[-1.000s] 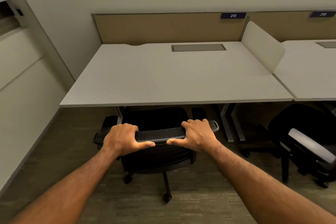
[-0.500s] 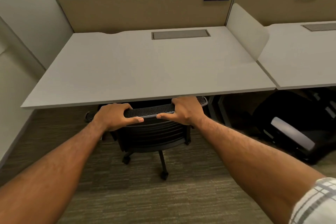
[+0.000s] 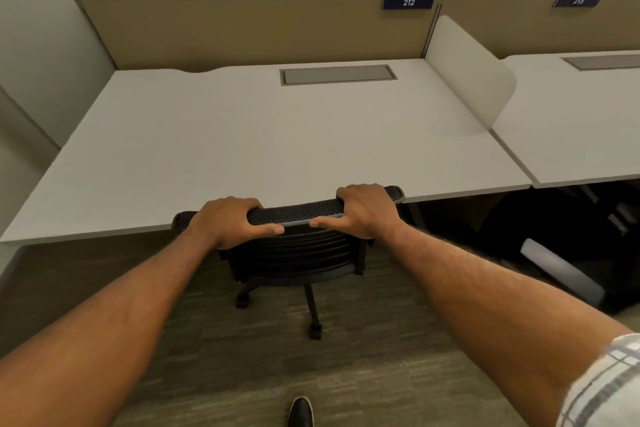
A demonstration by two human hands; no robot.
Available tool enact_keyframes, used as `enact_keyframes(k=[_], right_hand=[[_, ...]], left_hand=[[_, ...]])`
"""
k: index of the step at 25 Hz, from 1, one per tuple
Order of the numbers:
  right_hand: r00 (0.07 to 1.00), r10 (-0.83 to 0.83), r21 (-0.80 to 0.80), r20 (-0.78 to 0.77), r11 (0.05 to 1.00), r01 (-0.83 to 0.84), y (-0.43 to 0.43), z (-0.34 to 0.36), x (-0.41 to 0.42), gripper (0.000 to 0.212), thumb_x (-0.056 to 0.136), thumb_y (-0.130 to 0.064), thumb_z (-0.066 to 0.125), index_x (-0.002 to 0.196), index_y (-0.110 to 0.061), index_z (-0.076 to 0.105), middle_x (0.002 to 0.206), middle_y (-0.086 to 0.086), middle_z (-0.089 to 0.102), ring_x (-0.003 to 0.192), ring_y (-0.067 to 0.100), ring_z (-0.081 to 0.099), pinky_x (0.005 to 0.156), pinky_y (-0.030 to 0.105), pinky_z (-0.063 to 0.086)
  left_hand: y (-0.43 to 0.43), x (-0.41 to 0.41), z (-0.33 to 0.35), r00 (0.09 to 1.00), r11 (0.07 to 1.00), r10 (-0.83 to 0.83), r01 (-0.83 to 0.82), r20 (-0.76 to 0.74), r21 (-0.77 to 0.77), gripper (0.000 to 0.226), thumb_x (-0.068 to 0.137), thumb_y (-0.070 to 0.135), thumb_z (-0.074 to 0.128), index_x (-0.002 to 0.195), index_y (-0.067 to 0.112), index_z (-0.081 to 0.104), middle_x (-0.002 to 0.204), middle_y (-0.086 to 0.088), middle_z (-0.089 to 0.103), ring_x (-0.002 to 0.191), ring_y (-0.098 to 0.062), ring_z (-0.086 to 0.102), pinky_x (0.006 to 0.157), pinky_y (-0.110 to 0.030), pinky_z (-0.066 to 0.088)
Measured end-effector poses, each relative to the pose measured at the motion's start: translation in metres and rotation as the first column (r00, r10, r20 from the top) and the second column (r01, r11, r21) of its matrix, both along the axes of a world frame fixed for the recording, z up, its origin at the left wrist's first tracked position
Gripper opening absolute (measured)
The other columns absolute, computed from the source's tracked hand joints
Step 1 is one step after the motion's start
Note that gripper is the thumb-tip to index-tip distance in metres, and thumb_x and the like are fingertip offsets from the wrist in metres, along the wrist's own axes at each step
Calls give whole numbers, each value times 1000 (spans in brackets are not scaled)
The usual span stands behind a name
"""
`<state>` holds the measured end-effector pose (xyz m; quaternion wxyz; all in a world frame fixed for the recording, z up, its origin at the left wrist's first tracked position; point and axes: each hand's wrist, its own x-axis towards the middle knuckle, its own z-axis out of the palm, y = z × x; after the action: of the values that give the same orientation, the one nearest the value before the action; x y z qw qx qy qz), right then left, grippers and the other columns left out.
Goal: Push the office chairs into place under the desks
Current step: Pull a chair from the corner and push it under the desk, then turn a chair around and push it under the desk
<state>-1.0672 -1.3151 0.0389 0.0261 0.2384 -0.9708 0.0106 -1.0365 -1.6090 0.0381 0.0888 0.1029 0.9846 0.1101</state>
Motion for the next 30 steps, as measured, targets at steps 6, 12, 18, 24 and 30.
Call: enact_keyframes(k=[6, 12, 18, 24, 30], right_hand=[[998, 7, 4, -56, 1000, -6, 11, -12, -1, 91, 72, -105, 23, 74, -19, 54, 67, -6, 53, 60, 15, 50, 58, 36, 32], [999, -45, 1, -16, 999, 45, 8, -8, 2, 100, 68, -106, 13, 82, -19, 61, 72, -7, 56, 66, 17, 55, 63, 36, 42], [988, -113, 15, 108, 994, 112, 9, -2, 5, 122, 67, -104, 21, 155, -21, 39, 164, 7, 34, 150, 28, 33, 123, 68, 12], [985, -163, -63, 48, 984, 166, 46, 9, 16, 123, 69, -102, 30, 165, -27, 12, 175, 4, -2, 161, 27, 0, 123, 69, -5], [920, -391, -72, 20, 917, 391, 156, -1, 66, 121, 70, -103, 25, 166, -32, 2, 174, 0, -16, 160, 28, -12, 120, 71, -9]], left_hand=[[6, -3, -12, 998, 999, -42, 42, -45, 5, 95, 57, 111, 26, 105, 38, 65, 90, 19, 66, 78, -3, 58, 63, -28, 39], [6, -3, -11, 996, 997, -71, 72, -52, 20, 97, 57, 110, 22, 104, 37, 65, 89, 17, 67, 76, -2, 58, 61, -26, 39], [8, -8, -10, 993, 993, -101, 104, -57, 51, 111, 60, 108, 22, 137, 36, 55, 129, 11, 67, 107, -11, 63, 84, -33, 48], [62, -19, 6, 954, 967, -251, 254, -164, 2, 115, 68, 104, 24, 158, 33, 32, 166, 0, 32, 150, -22, 33, 118, -48, 31], [175, -26, 11, 867, 905, -424, 418, -261, -81, 119, 70, 103, 19, 163, 29, 17, 173, -3, 2, 159, -21, 0, 127, -53, 5]])
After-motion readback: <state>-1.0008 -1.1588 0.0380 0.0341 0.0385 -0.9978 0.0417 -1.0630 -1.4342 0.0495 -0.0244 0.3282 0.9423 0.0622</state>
